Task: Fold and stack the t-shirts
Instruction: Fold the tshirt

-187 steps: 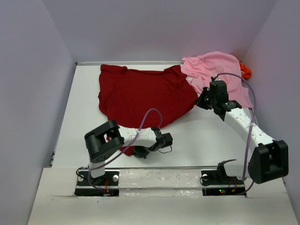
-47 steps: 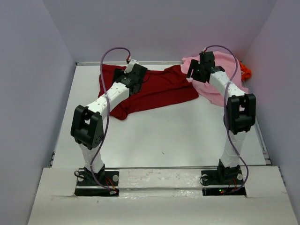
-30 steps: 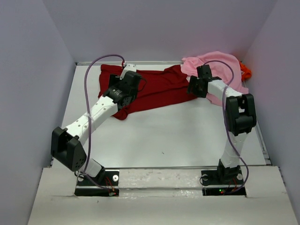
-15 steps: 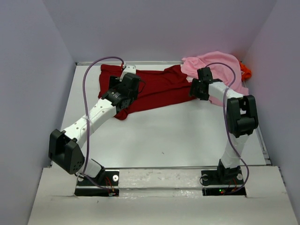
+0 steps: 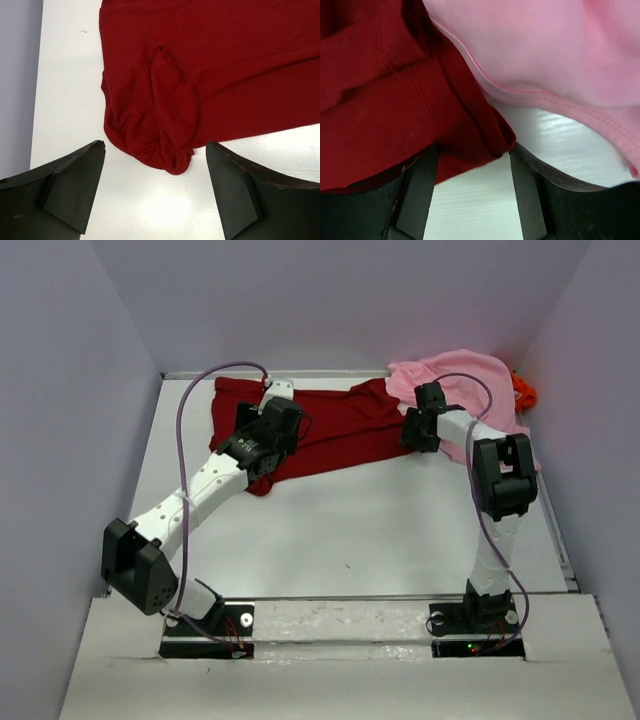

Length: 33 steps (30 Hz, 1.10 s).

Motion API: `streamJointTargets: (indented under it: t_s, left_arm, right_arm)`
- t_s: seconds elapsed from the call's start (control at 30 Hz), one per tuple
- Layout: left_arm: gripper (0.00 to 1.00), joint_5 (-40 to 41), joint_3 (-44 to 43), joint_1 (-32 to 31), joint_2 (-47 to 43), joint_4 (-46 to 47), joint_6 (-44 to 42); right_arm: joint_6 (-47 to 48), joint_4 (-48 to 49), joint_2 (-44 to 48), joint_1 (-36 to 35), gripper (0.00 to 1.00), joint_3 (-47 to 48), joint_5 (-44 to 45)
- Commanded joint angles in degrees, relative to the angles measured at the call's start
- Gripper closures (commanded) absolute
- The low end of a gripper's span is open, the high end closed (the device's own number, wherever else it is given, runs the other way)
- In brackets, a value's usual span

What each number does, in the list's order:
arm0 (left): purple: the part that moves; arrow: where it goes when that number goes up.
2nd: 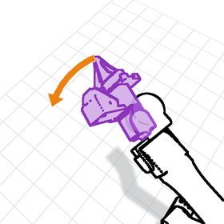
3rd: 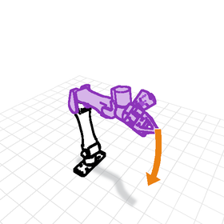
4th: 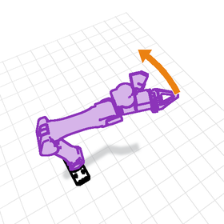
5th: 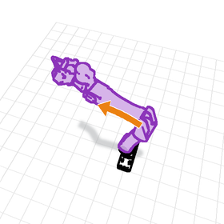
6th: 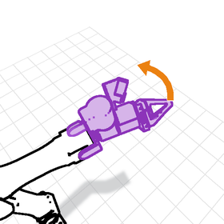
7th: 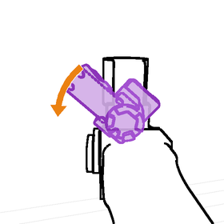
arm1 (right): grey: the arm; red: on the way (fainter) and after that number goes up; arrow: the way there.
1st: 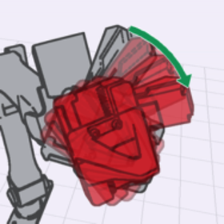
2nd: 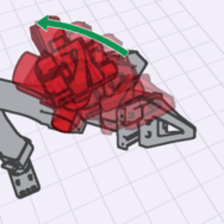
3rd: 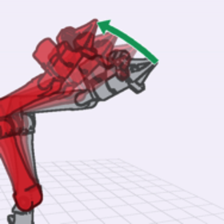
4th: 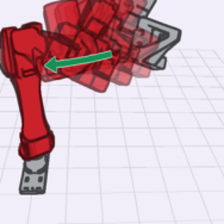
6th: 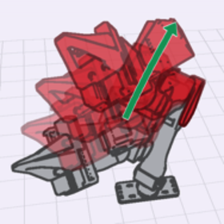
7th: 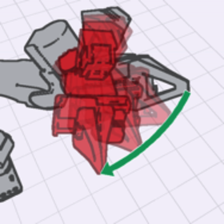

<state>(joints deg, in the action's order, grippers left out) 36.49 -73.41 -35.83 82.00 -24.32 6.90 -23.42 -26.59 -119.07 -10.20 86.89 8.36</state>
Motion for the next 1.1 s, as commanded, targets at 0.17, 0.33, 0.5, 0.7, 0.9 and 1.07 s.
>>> streamJointTargets:
  t_s: [0.17,0.33,0.5,0.7,0.9,1.07]
  left_arm:
    - [0.05,0.7,3.4,-0.9,-4.9,-0.4,1.2]
    - [0.05,0.7,3.9,-1.3,-4.2,-0.5,1.3]
    - [0.05,0.5,3.1,-1.5,-3.2,-0.7,0.8]
    - [0.05,-1.0,2.2,-1.8,-1.6,-1.6,0.5]
    - [0.05,-0.5,2.8,-1.8,-0.6,-2.0,0.3]
    - [0.05,-0.7,2.7,-1.8,-0.3,-1.9,0.1]
  right_arm:
    - [0.0,0.1,-4.4,-0.3,0.48,7.3,-2.5]
    - [0.0,0.0,-3.1,-0.3,0.98,5.5,-5.1]
    - [0.1,0.1,0.9,-0.3,1.00,-0.1,-4.8]
    - [-0.4,-0.1,8.7,-0.8,1.00,-8.7,-5.7]
    - [-0.6,-0.2,16.7,-0.8,1.00,-16.4,-3.7]
    - [0.2,-1.3,19.4,-0.8,0.79,-17.6,-2.6]
